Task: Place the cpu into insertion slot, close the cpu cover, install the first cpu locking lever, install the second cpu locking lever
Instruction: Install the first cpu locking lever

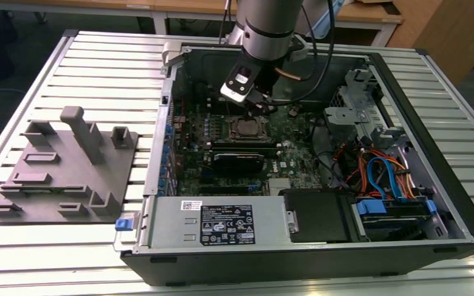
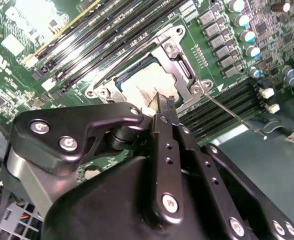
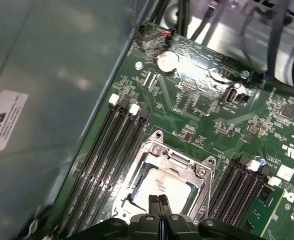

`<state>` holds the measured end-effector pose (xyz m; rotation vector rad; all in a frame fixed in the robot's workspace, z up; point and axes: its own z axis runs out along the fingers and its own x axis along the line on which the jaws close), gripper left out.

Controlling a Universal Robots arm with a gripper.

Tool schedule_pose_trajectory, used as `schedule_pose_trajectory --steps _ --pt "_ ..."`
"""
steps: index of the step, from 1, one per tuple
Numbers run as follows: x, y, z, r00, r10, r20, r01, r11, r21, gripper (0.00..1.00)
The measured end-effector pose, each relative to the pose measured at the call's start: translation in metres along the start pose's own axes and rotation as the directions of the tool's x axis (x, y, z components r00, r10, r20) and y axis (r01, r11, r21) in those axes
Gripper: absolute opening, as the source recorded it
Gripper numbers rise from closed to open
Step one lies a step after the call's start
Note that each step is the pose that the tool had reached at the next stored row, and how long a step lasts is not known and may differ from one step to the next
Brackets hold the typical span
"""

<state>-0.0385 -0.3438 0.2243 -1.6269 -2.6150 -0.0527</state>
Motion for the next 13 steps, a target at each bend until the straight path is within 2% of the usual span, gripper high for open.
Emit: schedule_pose_trajectory --steps 2,9,13 --pt "0.0002 -0.0003 -0.0009 1.0 -0.008 0.0006 0.008 1.0 -0.0005 0.11" --pt "0.001 -0.0005 -0.0105 0.9999 -0.015 0.0025 0.015 0.9999 -0.0047 0.11" --pt "0.001 -0.0006 -0.0106 0.9973 -0.073 0.0013 0.073 0.9973 -0.0012 0.11"
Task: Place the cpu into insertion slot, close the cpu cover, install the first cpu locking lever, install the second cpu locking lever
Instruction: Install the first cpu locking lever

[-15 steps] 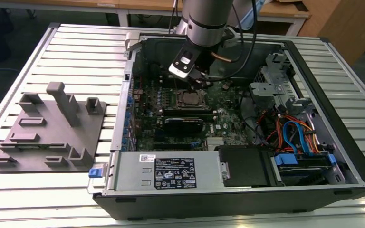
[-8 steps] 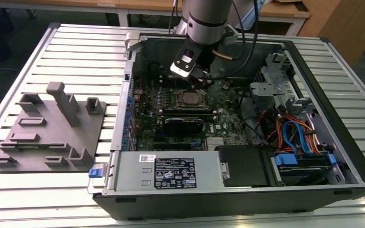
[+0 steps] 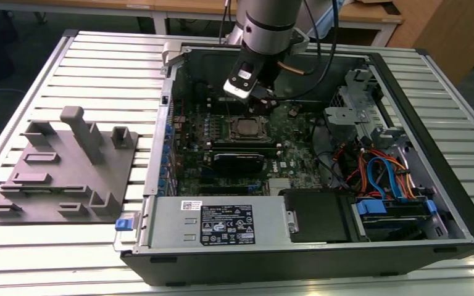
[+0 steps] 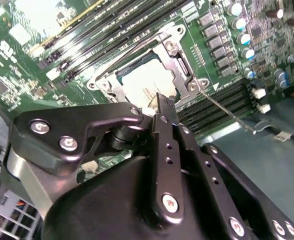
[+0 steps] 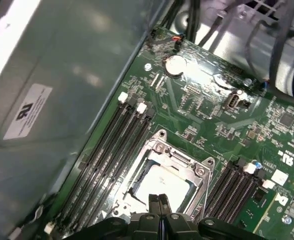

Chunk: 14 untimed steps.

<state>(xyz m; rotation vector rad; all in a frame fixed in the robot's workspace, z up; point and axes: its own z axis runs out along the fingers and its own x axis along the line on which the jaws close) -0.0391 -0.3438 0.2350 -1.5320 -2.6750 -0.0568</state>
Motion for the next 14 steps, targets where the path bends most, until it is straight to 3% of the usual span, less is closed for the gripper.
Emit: schedule_pose_trajectory --steps 5,9,14 --pt "0.0 0.0 0.0 0.9974 -0.072 -0.0004 0.072 0.9974 0.0049 0.11" --pt "0.0 0.0 0.0 0.9922 -0.124 -0.0008 0.124 0.9922 0.0086 0.11" --pt "0.0 0.0 0.0 0.9912 -0.132 -0.001 0.132 0.9912 0.0091 0.11"
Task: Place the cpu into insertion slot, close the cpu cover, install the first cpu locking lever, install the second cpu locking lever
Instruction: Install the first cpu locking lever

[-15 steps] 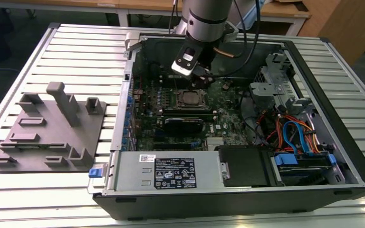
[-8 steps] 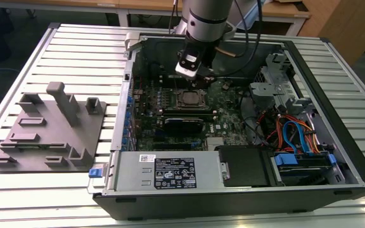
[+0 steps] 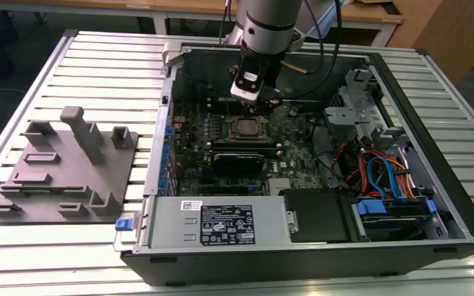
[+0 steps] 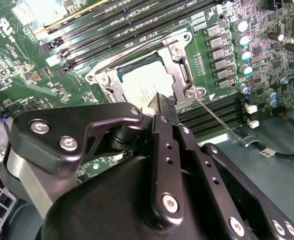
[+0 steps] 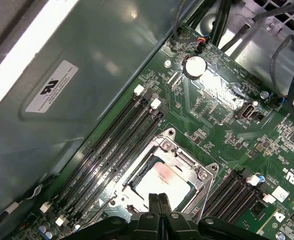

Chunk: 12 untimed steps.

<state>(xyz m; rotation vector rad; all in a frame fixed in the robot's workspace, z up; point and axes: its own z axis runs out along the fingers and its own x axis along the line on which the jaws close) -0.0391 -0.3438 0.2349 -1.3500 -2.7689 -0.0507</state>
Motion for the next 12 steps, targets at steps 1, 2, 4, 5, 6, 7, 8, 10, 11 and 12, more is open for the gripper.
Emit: schedule_pose_trajectory --steps 1,2,4,5,6,7,8,10,11,12 --pt "0.0 0.0 0.0 1.0 0.0 0.0 0.0 1.0 -0.0001 0.11" --pt "0.0 0.0 0.0 1.0 0.0 0.0 0.0 1.0 0.0 0.11" --pt "0.0 0.0 0.0 1.0 0.0 0.0 0.0 1.0 0.0 0.11" --pt "0.0 0.0 0.0 1.0 0.0 0.0 0.0 1.0 -0.0001 0.11" --pt "0.0 0.0 0.0 1.0 0.0 0.0 0.0 1.0 0.0 0.11" --pt "0.0 0.0 0.0 1.0 0.0 0.0 0.0 1.0 0.0 0.11" --pt "0.0 0.0 0.0 1.0 0.0 0.0 0.0 1.0 0.0 0.11" --pt "0.0 0.0 0.0 1.0 -0.001 0.0001 0.001 1.0 -0.0001 0.11" --pt "0.0 0.0 0.0001 1.0 -0.002 0.0007 0.002 1.0 -0.0009 0.11" --pt "-0.0001 0.0001 0.0001 1.0 -0.006 0.001 0.006 1.0 -0.0012 0.11"
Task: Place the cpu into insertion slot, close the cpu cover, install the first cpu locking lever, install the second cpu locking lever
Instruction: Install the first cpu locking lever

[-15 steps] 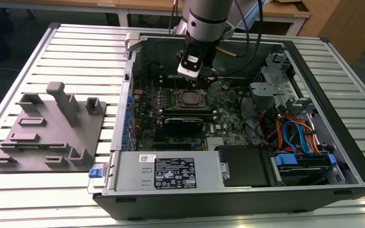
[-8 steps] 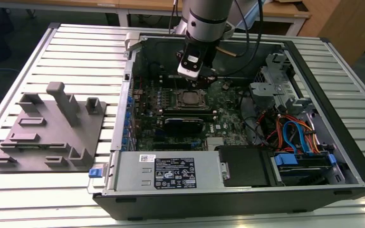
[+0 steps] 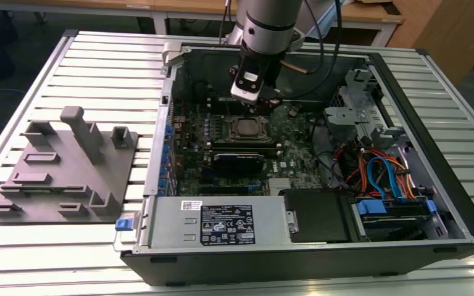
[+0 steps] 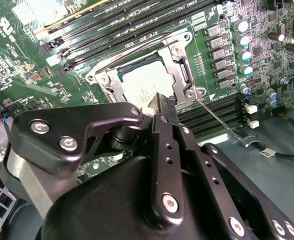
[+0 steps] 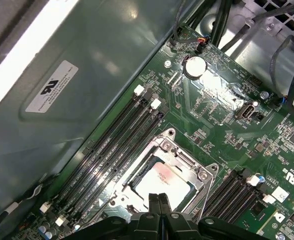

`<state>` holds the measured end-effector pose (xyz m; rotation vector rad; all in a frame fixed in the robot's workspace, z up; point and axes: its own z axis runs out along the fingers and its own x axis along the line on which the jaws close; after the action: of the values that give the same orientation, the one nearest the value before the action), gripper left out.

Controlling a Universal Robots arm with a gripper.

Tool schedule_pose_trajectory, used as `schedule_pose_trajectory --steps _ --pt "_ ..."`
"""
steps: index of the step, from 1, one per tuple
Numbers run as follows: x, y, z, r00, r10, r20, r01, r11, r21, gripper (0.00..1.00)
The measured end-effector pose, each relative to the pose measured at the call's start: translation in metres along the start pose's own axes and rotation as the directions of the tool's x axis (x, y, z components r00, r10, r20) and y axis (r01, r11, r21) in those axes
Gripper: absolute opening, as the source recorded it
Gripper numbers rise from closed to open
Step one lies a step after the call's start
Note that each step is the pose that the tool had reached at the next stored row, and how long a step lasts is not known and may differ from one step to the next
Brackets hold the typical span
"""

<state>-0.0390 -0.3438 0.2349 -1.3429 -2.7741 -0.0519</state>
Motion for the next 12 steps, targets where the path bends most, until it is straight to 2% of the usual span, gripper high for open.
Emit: schedule_pose_trajectory --steps 4,9,10,12 --pt "0.0001 -0.0001 -0.0001 0.999 -0.046 -0.0012 0.046 0.999 0.0015 0.11" --pt "0.0 -0.0001 0.0 0.9943 -0.106 0.0002 0.106 0.9943 0.0024 0.11" --pt "0.0001 0.0 0.0001 0.9915 -0.13 0.0073 0.13 0.9915 -0.0034 0.11" --pt "0.0001 -0.0001 0.0001 0.9901 -0.139 0.0146 0.14 0.9902 -0.0098 0.11"
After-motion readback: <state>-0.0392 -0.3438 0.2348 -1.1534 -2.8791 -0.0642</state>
